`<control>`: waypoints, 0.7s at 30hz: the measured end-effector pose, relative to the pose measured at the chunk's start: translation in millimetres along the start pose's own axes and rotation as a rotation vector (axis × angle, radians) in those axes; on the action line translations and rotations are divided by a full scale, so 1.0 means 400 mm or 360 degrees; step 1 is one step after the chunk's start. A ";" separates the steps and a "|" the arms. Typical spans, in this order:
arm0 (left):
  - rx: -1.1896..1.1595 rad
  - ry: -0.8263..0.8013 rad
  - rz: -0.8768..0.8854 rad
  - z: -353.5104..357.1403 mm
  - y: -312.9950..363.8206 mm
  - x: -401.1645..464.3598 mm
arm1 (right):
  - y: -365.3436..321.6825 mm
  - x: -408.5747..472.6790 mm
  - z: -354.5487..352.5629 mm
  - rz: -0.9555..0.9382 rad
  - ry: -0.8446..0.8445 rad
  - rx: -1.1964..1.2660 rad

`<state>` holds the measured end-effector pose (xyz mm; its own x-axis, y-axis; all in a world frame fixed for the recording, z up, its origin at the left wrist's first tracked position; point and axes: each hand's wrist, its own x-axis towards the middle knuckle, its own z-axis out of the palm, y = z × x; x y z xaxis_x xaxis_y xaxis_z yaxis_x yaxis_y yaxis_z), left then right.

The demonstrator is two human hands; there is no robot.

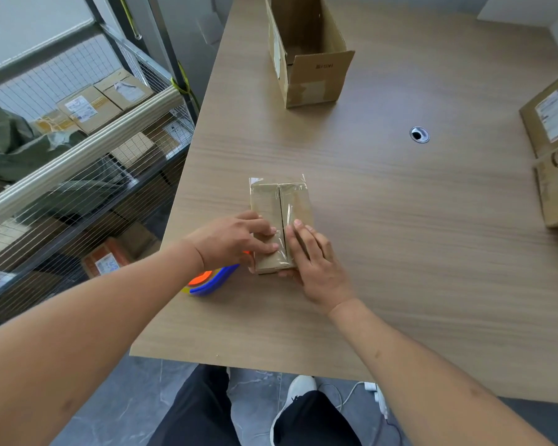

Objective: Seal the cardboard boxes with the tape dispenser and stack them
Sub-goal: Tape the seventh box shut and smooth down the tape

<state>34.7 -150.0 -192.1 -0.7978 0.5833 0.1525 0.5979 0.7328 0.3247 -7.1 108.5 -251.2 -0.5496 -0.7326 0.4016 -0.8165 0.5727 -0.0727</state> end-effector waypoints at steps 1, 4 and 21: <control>0.0000 0.0018 -0.0031 0.003 0.008 -0.004 | -0.004 -0.002 -0.003 0.0019 -0.0021 -0.0009; 0.0006 0.0039 -0.0221 0.016 0.034 -0.021 | -0.011 -0.002 -0.013 0.0077 -0.0058 -0.0037; -0.0144 0.0345 -0.0789 0.099 0.247 -0.002 | 0.087 -0.033 -0.126 -0.0199 -0.0405 0.0739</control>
<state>97.6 -64.2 -196.9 -0.9857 0.0832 0.1463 0.1447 0.8631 0.4838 -19.5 156.5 -213.0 -0.4217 -0.8836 0.2037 -0.8391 0.2951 -0.4570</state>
